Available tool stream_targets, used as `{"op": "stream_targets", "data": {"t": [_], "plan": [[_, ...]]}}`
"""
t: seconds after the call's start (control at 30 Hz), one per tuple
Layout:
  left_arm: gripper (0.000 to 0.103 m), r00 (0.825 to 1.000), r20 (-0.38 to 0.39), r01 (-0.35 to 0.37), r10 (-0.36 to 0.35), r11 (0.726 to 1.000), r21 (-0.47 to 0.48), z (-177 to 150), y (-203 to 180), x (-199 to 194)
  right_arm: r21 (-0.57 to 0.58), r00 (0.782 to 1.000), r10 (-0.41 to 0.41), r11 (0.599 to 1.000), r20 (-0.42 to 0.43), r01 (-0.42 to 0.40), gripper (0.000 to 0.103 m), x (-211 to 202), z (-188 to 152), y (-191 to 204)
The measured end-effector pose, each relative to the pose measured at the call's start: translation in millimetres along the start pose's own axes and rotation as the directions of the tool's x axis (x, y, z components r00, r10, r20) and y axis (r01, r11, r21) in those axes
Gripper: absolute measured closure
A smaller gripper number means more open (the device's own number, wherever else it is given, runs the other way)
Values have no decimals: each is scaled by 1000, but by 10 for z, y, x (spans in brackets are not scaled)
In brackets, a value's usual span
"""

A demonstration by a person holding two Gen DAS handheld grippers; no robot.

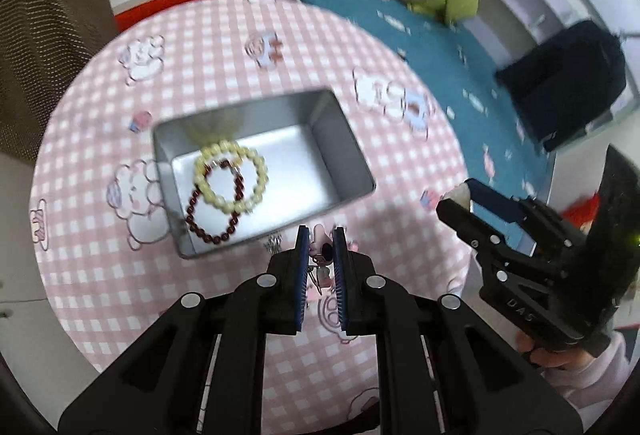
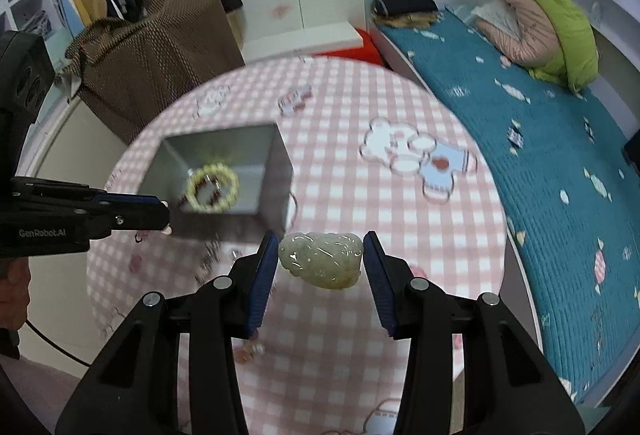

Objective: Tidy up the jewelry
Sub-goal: 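Carry the jade pendant and pink charm over the silver tray with both grippers, then open the right gripper to drop the jade pendant into the tray while the left lowers its charm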

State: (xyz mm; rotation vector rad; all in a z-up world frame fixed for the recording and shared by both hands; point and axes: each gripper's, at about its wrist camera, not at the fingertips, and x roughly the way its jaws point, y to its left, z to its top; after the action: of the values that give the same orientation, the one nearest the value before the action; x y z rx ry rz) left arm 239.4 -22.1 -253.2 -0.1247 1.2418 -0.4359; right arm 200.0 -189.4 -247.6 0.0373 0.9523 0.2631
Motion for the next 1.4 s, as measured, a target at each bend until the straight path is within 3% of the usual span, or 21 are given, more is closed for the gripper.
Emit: {"op": "stream_targets", "data": {"t": [0.33,0.67,1.03,1.4], "plan": [[91,996,85,-5,14,995,-99,162,199,-224,-81,996,76,994,42,-73,62,24,291,215],[91,994,96,-25,44,981,-192,224,455,-183,-215,985,168,961,-43,-173,62,435,472,631],[91,994,82,-52,73,969,-242,311,623,-71,-271,979,112,950,-169,-155,62,998,592,816],[91,995,67,-61,80,966,-252,350,675,69,-284,984,0,957,-177,-51,61,1271,671,887]]}}
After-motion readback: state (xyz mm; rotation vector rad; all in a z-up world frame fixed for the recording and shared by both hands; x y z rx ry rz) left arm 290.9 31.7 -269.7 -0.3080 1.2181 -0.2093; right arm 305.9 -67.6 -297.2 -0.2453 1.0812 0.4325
